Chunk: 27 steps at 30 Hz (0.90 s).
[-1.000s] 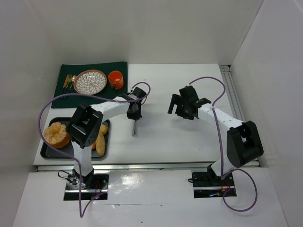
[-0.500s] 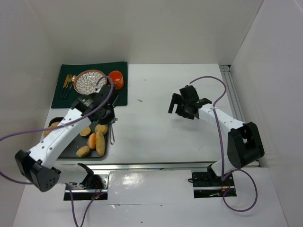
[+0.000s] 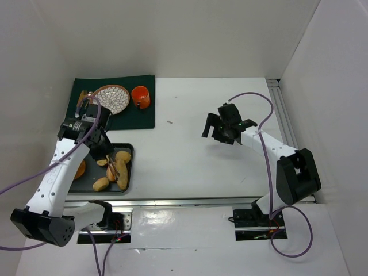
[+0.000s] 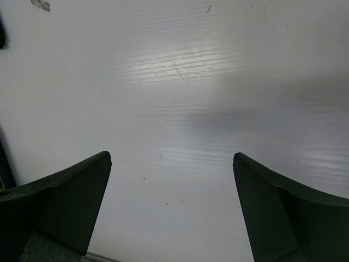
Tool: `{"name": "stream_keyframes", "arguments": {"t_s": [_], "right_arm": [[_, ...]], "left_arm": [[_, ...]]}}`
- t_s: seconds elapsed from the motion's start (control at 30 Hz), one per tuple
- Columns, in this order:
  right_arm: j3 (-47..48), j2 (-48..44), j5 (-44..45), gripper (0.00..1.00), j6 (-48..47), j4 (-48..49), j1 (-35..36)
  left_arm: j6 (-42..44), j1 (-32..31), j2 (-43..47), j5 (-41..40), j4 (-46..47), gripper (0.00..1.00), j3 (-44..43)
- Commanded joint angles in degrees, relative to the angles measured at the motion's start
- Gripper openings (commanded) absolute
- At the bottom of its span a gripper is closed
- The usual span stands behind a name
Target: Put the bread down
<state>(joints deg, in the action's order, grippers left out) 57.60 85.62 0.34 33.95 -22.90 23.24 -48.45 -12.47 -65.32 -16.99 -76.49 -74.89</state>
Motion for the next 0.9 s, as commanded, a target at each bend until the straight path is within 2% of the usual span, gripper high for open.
{"name": "stream_keyframes", "arguments": {"t_s": [0.0,0.1,0.37,0.47,0.63,0.87], "right_arm": [[-0.30,-0.46,-0.95,1.00,-0.64,3.91,0.31],[0.22,0.07,-0.95,1.00,-1.17,3.38,0.31],[-0.39,0.07,0.19,1.00,-1.70,3.30,0.31],[-1.00,0.59,-0.42,1.00,-1.70,3.82,0.31],[-0.48,1.12,-0.95,1.00,-1.70,3.82,0.31],[1.19,1.74,-1.48,1.00,-2.75,2.15,0.31]], "left_arm": [[-0.33,4.28,-1.91,-2.25,-1.91,0.39,-2.36],[1.24,6.84,-2.71,-4.44,-1.91,0.44,-2.89],[6.08,12.29,-5.16,-7.00,0.64,0.44,-5.87],[7.49,13.61,-5.69,-7.00,1.34,0.54,-6.58],[8.81,17.21,-7.18,-7.18,2.74,0.54,-4.48],[9.33,18.45,-5.87,-5.68,4.59,0.58,-4.47]]}}
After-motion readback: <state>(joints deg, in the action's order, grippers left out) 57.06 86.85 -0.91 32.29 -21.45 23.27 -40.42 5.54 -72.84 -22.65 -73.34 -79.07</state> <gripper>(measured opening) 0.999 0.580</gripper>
